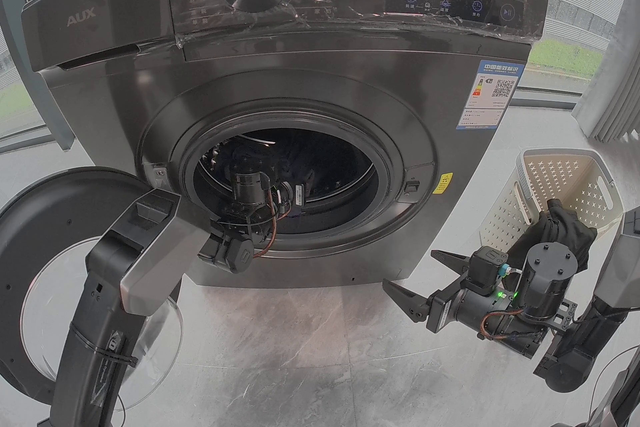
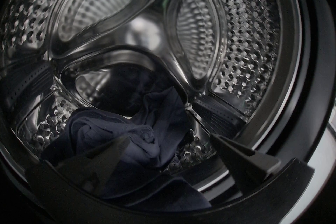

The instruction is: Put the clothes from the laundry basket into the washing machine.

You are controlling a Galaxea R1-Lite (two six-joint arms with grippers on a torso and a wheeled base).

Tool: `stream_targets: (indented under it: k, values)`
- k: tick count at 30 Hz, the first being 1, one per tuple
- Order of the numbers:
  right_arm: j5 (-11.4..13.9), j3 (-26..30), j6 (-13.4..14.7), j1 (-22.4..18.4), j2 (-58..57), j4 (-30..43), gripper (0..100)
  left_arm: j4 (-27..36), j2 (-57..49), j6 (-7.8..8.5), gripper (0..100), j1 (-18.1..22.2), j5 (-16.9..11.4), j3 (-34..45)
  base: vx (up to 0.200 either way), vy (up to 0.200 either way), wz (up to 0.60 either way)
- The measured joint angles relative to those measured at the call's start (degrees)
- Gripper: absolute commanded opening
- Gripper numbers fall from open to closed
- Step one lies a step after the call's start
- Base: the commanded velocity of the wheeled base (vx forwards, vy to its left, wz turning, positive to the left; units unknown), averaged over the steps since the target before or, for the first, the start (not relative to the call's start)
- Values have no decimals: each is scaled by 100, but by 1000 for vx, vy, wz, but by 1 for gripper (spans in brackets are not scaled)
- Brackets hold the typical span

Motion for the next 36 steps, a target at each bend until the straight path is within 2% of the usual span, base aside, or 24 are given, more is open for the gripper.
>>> stream_targets:
  k: [3,12,20,21,30,36]
  values:
    - [0,0,0,7,1,0,100,71,-240,296,100,-30,-49,366,0,0,0]
    - [0,5,0,17,20,-2,100,76,-516,813,100,-33,-288,1014,0,0,0]
    - [0,2,0,20,48,-2,100,46,-411,991,100,135,-464,1034,0,0,0]
    - [0,2,0,20,50,-2,100,35,-373,1007,0,172,-475,992,0,0,0]
    - [0,0,2,22,50,-2,100,-33,-224,1005,0,213,-523,835,0,0,0]
    - [0,-6,0,22,50,-2,100,0,-177,929,0,180,-542,672,0,0,0]
